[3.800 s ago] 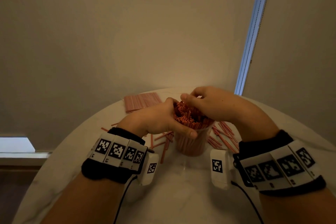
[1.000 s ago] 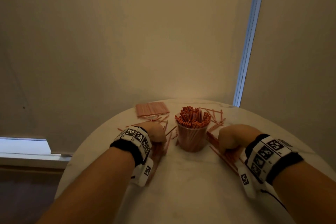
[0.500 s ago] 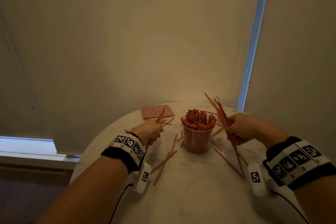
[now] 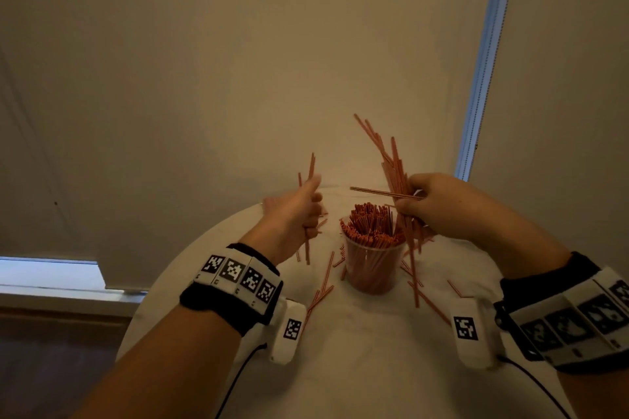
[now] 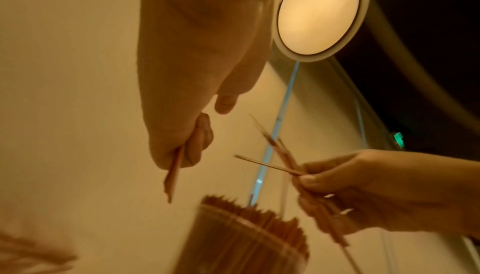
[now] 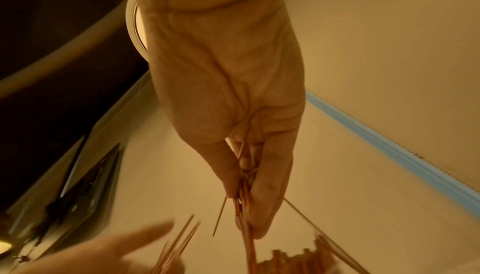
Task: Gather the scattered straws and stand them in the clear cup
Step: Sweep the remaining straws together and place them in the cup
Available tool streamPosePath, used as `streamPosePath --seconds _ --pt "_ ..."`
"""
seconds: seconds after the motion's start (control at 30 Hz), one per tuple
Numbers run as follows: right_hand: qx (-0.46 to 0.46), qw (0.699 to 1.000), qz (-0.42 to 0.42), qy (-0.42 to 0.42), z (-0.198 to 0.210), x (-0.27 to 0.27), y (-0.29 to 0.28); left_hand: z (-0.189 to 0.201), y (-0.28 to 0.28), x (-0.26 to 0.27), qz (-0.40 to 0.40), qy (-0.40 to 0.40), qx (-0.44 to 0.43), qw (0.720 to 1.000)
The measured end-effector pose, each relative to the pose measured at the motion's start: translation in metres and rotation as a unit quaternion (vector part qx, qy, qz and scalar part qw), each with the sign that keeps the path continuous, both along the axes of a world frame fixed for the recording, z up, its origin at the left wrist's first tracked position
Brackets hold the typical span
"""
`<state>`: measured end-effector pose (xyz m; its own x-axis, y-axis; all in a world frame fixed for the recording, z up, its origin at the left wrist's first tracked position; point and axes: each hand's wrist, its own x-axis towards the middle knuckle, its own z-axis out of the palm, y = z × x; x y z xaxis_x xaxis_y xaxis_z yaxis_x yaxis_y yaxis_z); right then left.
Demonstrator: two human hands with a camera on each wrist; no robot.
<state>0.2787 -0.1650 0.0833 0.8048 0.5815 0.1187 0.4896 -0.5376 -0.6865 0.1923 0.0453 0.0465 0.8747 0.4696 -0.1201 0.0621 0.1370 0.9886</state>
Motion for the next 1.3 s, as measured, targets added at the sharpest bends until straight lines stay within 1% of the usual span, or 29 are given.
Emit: streamPosePath --seconds 0.07,0.17,0.23,0.33,0.4,0.53,0.67,0.73,0.77,0.8,0.87,1.0,1.13,1.2,1.27,1.3 --pt "-0.011 1.0 0.012 -0.02 0.004 -0.006 0.011 0.01 -0.013 0.006 -0.016 -0.034 0.052 0.998" --pt "-0.024 0.997 0.027 -0.067 0.008 -0.014 0.029 0.017 -0.033 0.015 -0.057 -0.079 0.135 0.986" --pt "-0.012 0.996 0.048 -0.079 0.008 -0.018 0.041 0.017 -0.042 0.022 -0.044 -0.098 0.167 0.98" --pt "-0.018 0.994 0.047 -0.099 0.005 -0.021 0.055 0.012 -0.041 0.035 0.044 -0.12 0.17 0.977" --pt "-0.023 0.995 0.035 -0.096 0.001 -0.023 0.061 0.009 -0.034 0.04 0.074 -0.121 0.173 0.975" --pt "-0.004 0.996 0.028 -0.081 -0.005 -0.029 0.068 0.007 -0.025 0.043 0.059 -0.105 0.165 0.979" --pt "-0.036 0.996 0.019 -0.082 -0.002 -0.029 0.073 0.005 -0.023 0.043 0.031 -0.098 0.182 0.978" --pt "-0.053 0.993 0.023 -0.105 -0.004 -0.028 0.073 0.006 -0.022 0.04 0.013 -0.102 0.19 0.976" --pt "-0.045 0.99 0.025 -0.129 -0.005 -0.028 0.071 0.006 -0.021 0.04 0.01 -0.102 0.189 0.977" --pt "-0.032 0.99 0.022 -0.138 -0.006 -0.027 0.069 0.006 -0.021 0.04 0.011 -0.106 0.181 0.978" --pt "-0.008 0.994 0.016 -0.107 -0.007 -0.026 0.066 0.006 -0.02 0.041 0.02 -0.126 0.14 0.982" --pt "-0.016 0.997 0.039 -0.069 -0.006 -0.023 0.064 0.007 -0.012 0.043 0.088 -0.175 0.064 0.979" --pt "-0.037 0.993 0.065 -0.086 -0.007 -0.022 0.06 0.011 -0.001 0.042 0.125 -0.233 -0.048 0.963" --pt "-0.038 0.993 0.07 -0.09 -0.005 -0.018 0.056 0.013 0.005 0.041 0.128 -0.261 -0.096 0.952" --pt "-0.02 0.994 0.066 -0.089 -0.003 -0.012 0.05 0.016 0.011 0.038 0.12 -0.285 -0.136 0.941" --pt "-0.001 0.994 0.059 -0.094 -0.003 -0.009 0.048 0.017 0.013 0.036 0.111 -0.288 -0.142 0.941"
